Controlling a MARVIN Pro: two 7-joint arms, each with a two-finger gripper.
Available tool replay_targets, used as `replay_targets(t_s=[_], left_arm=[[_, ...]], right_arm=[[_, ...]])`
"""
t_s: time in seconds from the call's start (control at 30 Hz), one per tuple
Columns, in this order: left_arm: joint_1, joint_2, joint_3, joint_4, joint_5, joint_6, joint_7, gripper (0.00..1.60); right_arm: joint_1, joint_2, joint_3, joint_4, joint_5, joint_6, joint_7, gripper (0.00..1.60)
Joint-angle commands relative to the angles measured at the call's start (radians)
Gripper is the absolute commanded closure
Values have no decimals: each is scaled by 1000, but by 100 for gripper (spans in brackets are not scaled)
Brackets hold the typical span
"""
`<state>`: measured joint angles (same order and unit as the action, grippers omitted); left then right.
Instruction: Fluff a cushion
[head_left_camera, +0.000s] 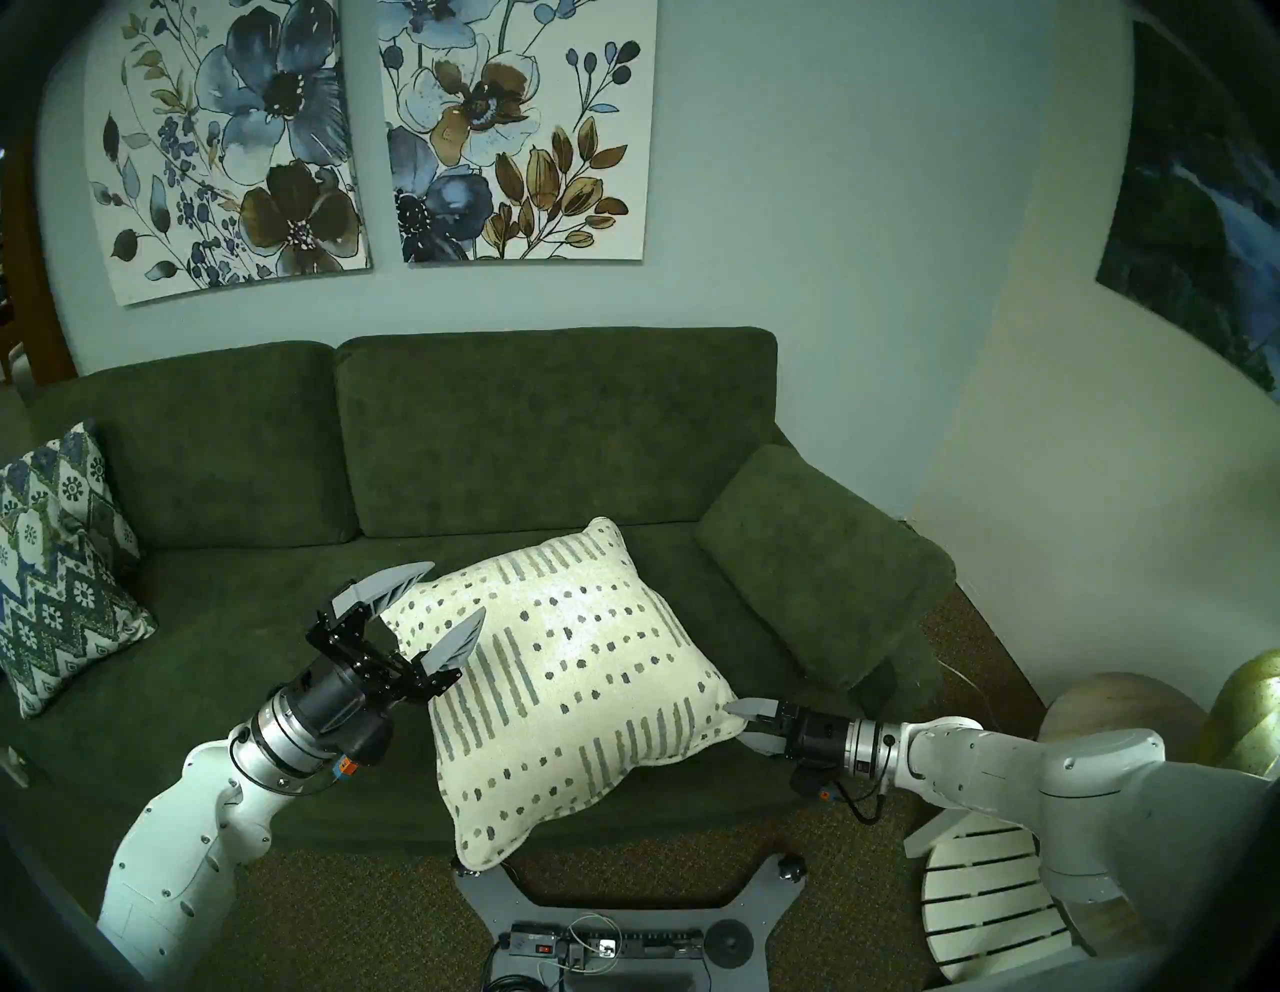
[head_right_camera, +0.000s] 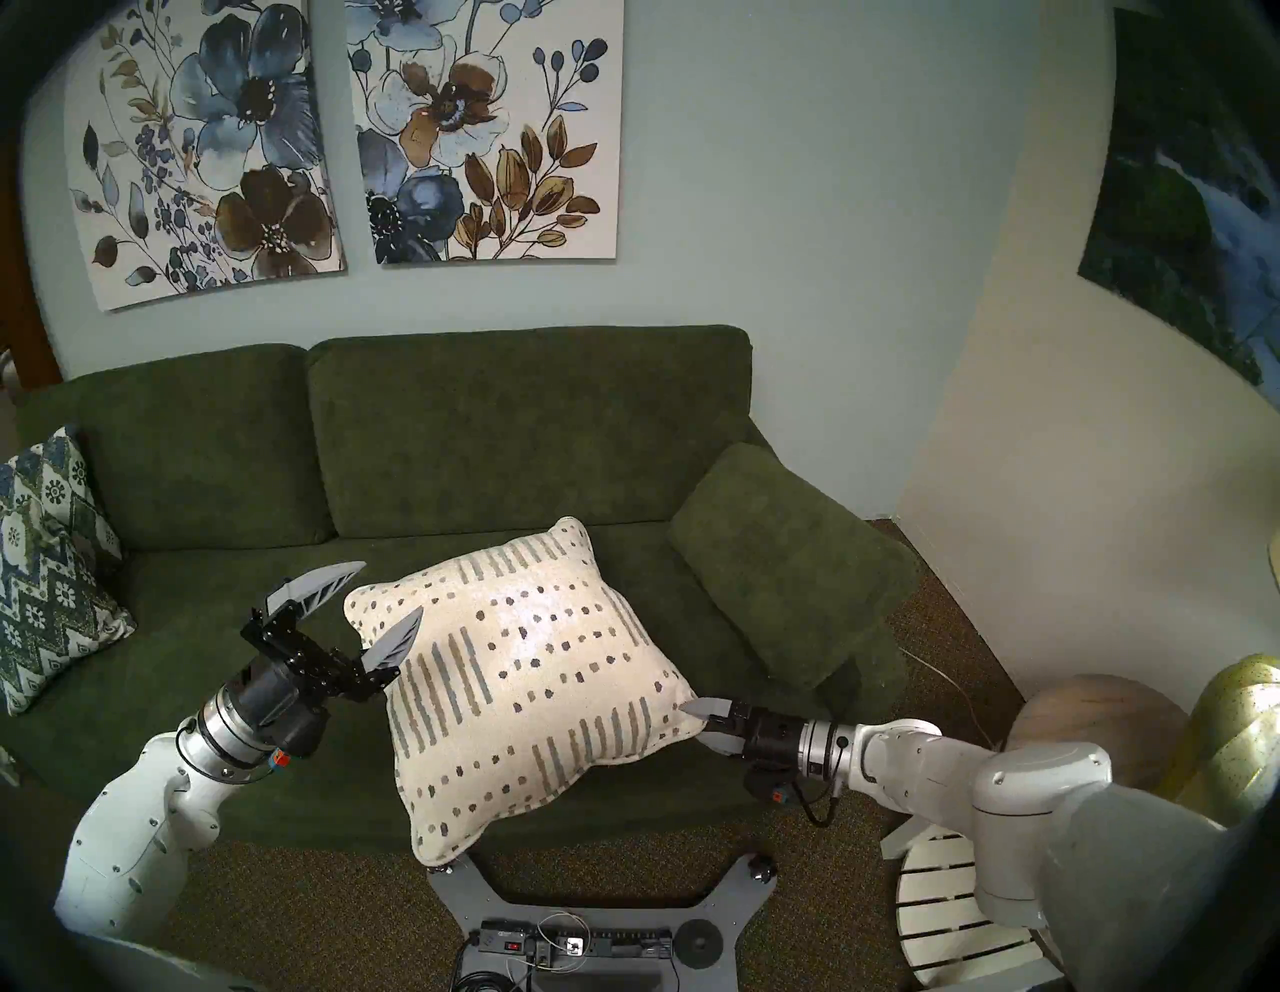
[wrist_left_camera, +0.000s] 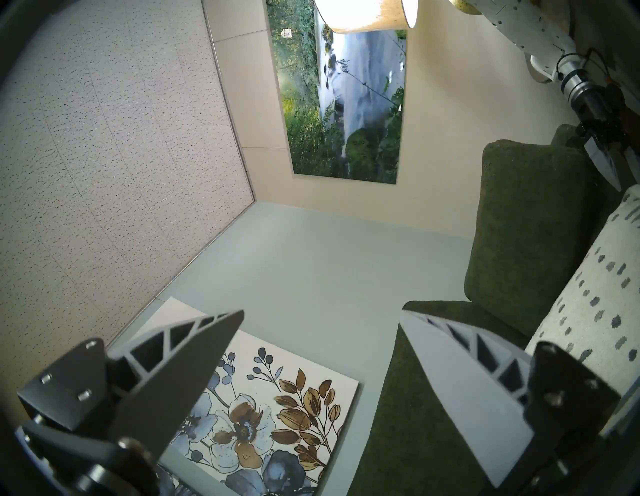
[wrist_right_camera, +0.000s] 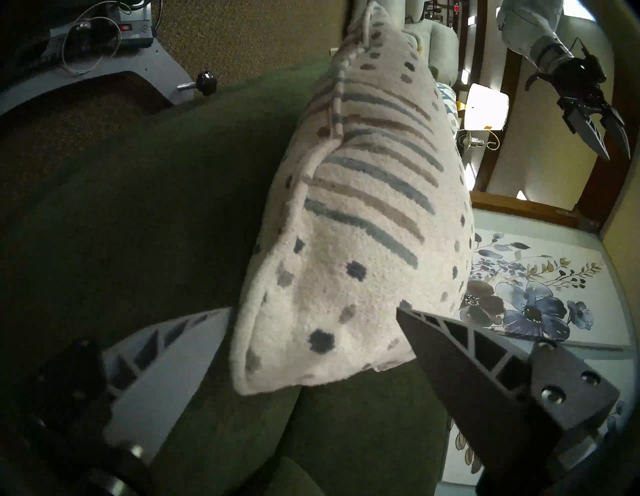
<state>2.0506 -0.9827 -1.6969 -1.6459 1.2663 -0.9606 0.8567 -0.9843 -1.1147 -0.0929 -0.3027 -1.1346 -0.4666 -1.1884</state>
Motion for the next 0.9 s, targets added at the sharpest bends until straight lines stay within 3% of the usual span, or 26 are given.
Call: replay_targets(t_s=[0.0,0.4,0.43,0.47,0.5,0.53,0.87], left_arm=[[-2,0,0,-4,0,1,1,0],[-2,0,0,-3,0,1,1,0],[-2,0,0,-3,0,1,1,0],[-2,0,0,-3,0,1,1,0],[-2,0,0,-3,0,1,1,0],[-2,0,0,-3,0,1,1,0],[-2,0,0,-3,0,1,1,0]], right_arm=[[28,-53,3,19,-4,-1,-11,0],[84,-129,10,57,-12,-6,37,0],[83,-134,10,60,-12,-4,44,14],[80,-142,11,64,-13,-1,52,45],[78,-147,10,65,-14,1,57,146],[74,-153,11,68,-13,4,63,160],[63,-177,17,98,-13,16,91,160]])
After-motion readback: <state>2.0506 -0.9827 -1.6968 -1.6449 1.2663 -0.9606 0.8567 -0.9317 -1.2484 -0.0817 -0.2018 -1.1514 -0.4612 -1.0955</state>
